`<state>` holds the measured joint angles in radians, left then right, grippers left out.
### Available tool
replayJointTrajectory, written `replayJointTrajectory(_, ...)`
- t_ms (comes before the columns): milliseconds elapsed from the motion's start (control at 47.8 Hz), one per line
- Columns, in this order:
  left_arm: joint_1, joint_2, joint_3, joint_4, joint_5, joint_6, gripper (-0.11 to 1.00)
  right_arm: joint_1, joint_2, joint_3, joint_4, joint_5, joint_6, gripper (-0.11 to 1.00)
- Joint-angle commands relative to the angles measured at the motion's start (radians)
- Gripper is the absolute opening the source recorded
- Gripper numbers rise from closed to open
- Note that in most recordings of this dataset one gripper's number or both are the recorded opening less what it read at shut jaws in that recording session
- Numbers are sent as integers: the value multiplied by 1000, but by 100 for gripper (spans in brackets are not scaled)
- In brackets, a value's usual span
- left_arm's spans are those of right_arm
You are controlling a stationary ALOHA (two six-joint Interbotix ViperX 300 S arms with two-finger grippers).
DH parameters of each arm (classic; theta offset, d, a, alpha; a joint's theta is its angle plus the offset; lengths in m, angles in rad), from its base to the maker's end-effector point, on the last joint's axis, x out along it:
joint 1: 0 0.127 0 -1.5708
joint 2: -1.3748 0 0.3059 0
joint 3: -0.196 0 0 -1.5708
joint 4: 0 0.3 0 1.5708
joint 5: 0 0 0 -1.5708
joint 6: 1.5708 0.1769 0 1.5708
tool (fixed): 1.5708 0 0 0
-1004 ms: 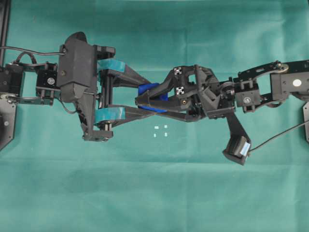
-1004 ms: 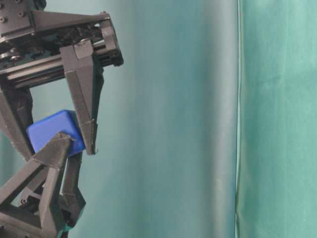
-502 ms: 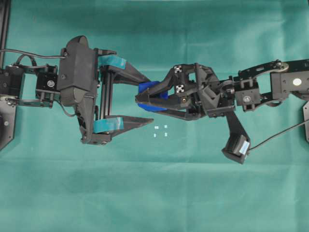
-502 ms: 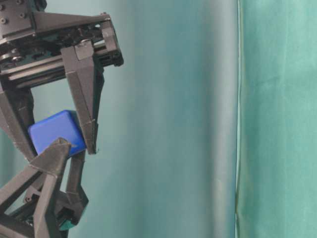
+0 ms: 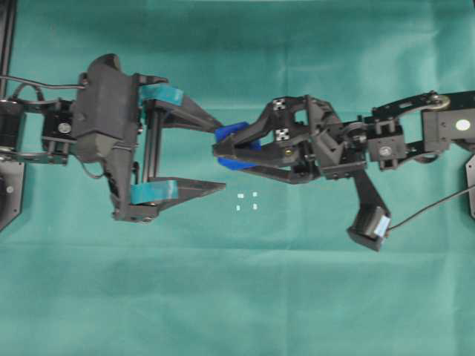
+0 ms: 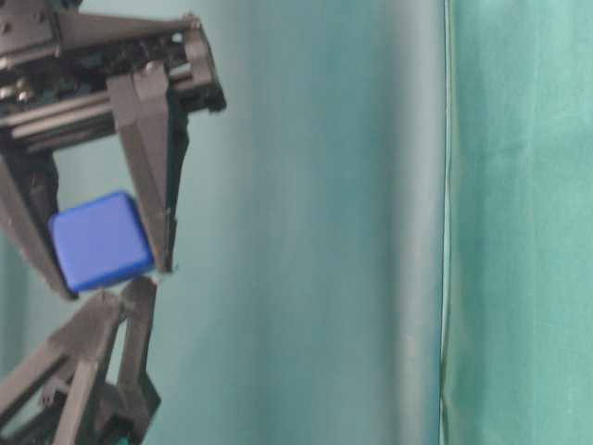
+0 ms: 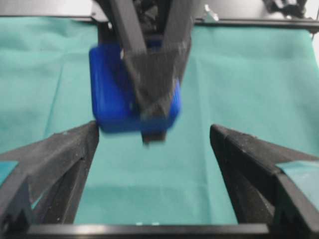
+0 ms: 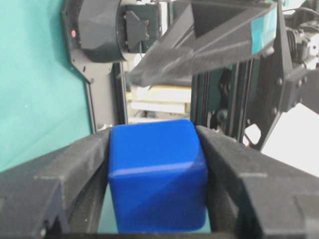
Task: Handover the blue block to the right arm after grasping it with the left arm, then place it in the designated position.
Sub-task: 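Open the left gripper and pull both grippers apart, then rotate the right gripper holding the cube to face downward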
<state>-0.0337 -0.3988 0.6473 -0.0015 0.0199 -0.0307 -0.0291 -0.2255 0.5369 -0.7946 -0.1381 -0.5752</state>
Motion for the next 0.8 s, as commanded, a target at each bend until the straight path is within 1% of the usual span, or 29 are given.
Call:
replayJointTrajectory(0, -5, -49, 8, 0, -3, 2, 98, -2, -46, 8, 5, -3, 3, 55)
replayJointTrajectory(335, -5, -127, 63, 0, 2, 2, 98, 14, -137, 91, 8, 6, 3, 55)
replayJointTrajectory(774, -5, -118, 57, -2, 2, 3, 98, 17, -143, 95, 9, 17, 3, 55)
